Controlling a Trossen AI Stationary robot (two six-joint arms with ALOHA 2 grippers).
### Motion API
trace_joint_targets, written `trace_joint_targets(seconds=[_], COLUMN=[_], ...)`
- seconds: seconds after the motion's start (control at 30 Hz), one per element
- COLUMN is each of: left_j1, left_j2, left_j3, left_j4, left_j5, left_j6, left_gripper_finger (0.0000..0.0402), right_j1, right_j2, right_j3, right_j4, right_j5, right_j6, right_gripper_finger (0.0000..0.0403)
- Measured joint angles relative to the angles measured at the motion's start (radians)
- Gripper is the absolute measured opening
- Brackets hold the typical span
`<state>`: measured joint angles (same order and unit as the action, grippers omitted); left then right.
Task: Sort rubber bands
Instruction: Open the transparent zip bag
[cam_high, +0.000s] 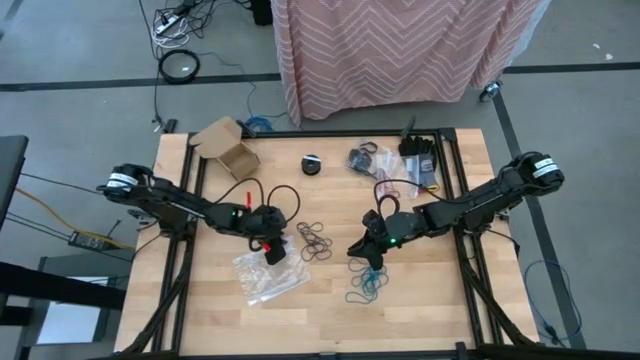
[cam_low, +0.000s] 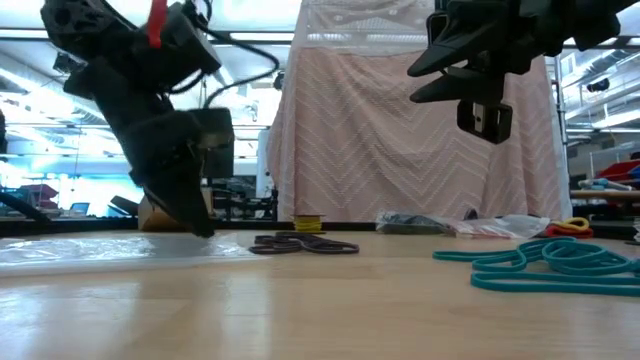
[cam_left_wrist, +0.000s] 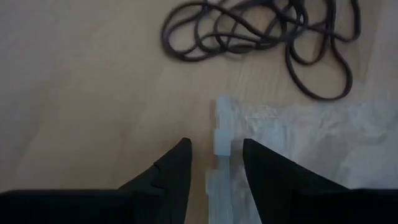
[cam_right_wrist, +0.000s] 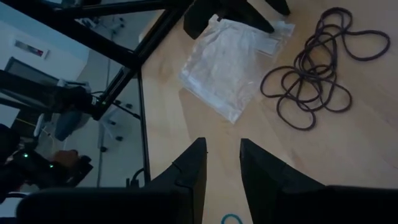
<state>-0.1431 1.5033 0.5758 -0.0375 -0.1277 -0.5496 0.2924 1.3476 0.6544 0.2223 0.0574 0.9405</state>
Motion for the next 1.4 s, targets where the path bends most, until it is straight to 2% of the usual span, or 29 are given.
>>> trace_joint_targets(seconds=[0.23, 0.3, 0.47, 0.8, 0.93, 1.13, 1.27, 1.4], left_j1=[0.000, 0.000, -0.002, -0.002, -0.003, -0.003, -0.003, 0.000], left_j2=[0.032, 0.032, 0.036, 0.036, 0.035, 0.035, 0.035, 0.035], left_j3=[0.004, 0.014, 0.046, 0.150, 0.257, 0.505, 0.688, 0.861], left_j4=[0.020, 0.016, 0.013, -0.012, -0.090, -0.352, -0.494, -0.596], left_j5=[0.021, 0.022, 0.073, 0.168, 0.187, 0.181, 0.137, 0.037], left_j6=[-0.014, -0.026, -0.038, -0.110, -0.082, 0.062, 0.183, 0.310], left_gripper_finger=[0.0142, 0.0118, 0.0021, 0.0003, 0.0002, 0.0001, 0.0001, 0.0001], right_j1=[0.000, -0.001, -0.010, -0.034, -0.034, -0.034, -0.034, -0.048], right_j2=[0.000, 0.000, 0.002, 0.002, 0.002, -0.036, -0.103, -0.208], right_j3=[0.000, 0.000, 0.000, 0.000, 0.000, 0.000, 0.000, 0.000], right_j4=[-0.012, -0.016, -0.018, -0.007, 0.036, 0.128, 0.171, 0.187], right_j5=[0.001, 0.002, 0.003, 0.002, 0.000, -0.001, -0.001, 0.015], right_j6=[0.000, -0.001, -0.016, -0.019, -0.026, -0.034, -0.081, -0.133], right_gripper_finger=[0.0087, 0.0086, 0.0080, 0.0075, 0.0073, 0.0071, 0.0071, 0.0070])
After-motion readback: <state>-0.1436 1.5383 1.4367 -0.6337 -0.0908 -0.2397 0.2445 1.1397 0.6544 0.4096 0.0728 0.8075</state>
